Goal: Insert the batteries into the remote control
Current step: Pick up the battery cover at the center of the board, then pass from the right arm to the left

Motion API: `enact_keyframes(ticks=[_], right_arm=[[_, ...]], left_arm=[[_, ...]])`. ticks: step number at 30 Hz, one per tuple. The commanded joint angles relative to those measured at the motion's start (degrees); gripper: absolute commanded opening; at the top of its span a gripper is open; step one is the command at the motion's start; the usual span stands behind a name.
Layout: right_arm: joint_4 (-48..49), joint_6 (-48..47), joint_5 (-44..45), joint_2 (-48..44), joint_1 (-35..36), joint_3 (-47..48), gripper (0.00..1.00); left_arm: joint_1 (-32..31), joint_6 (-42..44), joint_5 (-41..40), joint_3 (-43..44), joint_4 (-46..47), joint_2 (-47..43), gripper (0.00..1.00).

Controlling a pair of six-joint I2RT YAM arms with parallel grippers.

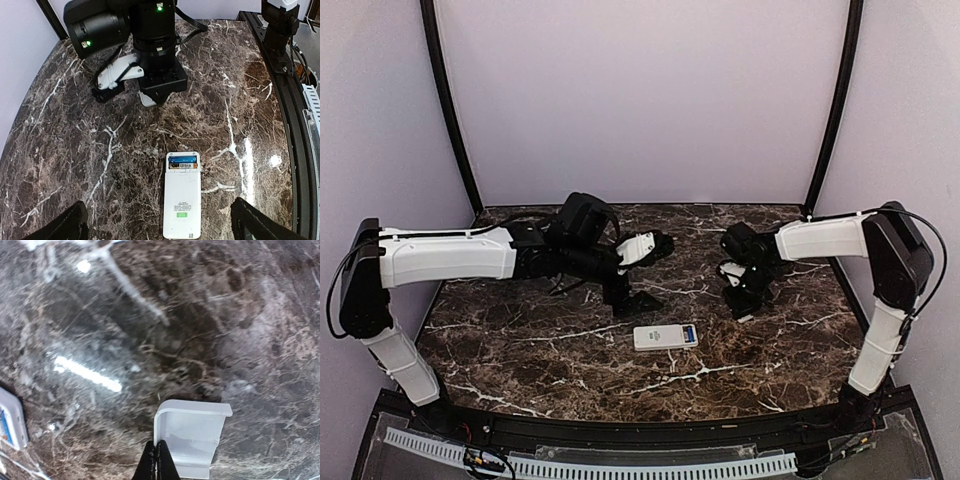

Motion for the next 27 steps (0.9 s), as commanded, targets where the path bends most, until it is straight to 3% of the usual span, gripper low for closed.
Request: enact_keyframes(ticks=[1,8,15,20,24,27], right_arm=[[2.1,-4.6,-11.4,-5.6,0.3,-2.4,0.00],[4.4,-10.0,-29.8,-16.4,0.5,-5.6,0.00],[4.7,-14.5,-46.2,-23.5,5.4,-5.2,0.00],[0.5,-16.2,-49.1,-23.9,10.3,0.2,0.00],[-0.6,-15.9,-48.0,-23.2,13.0,2.5,0.00],[-0.5,-15.6,-46.9,-22.5,14.3,3.6,0.00]], left_arm=[[0.9,-0.1,0.9,-1.9,1.5,-2.9,0.99],[1.2,9.4,-1.0,-5.2,1.6,-6.0,0.99],[1.1,20.3,12.5,-2.5,-3.9,-6.5,0.99],[0.1,32.0,20.0,-2.0,-3.5,-8.8,0.99],[-2.8,37.0,14.4,-5.6,2.6,-10.4,0.98],[-3.7,38.8,12.0,-4.4,1.2,-9.8,0.94]])
